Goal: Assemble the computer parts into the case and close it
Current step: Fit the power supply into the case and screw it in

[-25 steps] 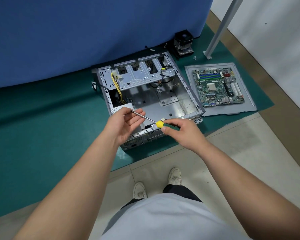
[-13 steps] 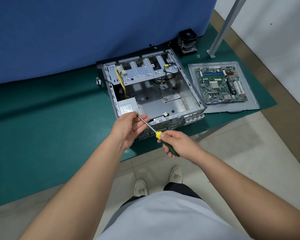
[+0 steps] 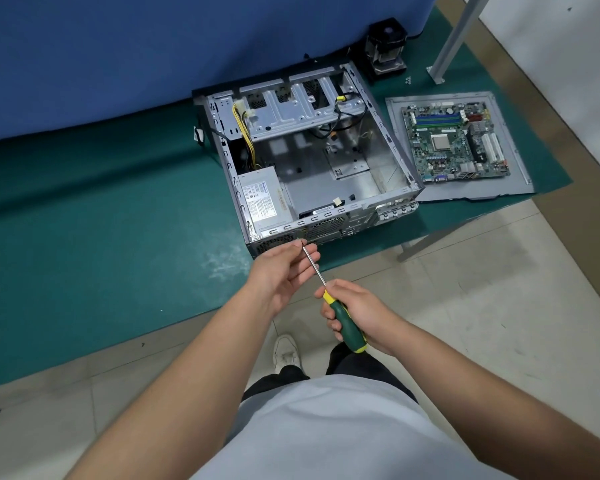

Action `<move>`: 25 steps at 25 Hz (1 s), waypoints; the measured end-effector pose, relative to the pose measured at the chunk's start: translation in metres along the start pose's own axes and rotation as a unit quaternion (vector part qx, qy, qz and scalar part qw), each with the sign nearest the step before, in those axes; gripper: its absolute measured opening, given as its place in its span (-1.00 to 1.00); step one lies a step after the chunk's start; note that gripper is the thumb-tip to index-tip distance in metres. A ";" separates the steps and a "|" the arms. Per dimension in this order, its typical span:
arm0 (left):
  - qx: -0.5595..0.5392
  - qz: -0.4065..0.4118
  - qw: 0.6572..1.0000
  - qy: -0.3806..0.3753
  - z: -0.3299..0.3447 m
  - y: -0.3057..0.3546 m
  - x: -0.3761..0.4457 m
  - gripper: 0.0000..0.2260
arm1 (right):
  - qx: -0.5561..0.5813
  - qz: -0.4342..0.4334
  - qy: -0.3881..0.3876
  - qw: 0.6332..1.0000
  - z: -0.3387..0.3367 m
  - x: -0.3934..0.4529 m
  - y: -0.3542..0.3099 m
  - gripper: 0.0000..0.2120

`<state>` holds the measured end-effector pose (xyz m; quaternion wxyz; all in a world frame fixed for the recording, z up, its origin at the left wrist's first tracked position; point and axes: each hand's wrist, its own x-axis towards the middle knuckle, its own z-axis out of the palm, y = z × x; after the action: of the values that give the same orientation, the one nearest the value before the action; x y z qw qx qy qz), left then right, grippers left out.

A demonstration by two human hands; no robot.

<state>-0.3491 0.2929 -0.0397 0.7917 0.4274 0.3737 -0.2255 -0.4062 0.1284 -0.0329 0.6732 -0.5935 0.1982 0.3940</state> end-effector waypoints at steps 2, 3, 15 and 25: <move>-0.002 -0.009 1.000 0.008 0.000 0.001 0.003 -0.80 | 0.005 0.000 0.012 1.000 0.002 0.006 0.005 -0.80; -0.004 -0.011 1.000 0.011 0.001 0.003 0.004 -0.80 | 0.011 -0.002 0.017 1.000 0.004 0.008 0.006 -0.81; -0.015 0.017 1.000 0.020 0.001 0.007 0.012 -0.82 | 0.013 -0.033 0.019 0.999 0.006 0.021 0.006 -0.77; 0.041 0.033 0.999 -0.001 0.002 0.004 0.003 -0.84 | 0.026 -0.053 0.045 0.997 0.014 0.026 0.010 -0.82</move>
<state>-0.3437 0.2928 -0.0391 0.7808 0.4712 0.3496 -0.2148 -0.4012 0.1489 -0.0554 0.6988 -0.6024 0.2072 0.3255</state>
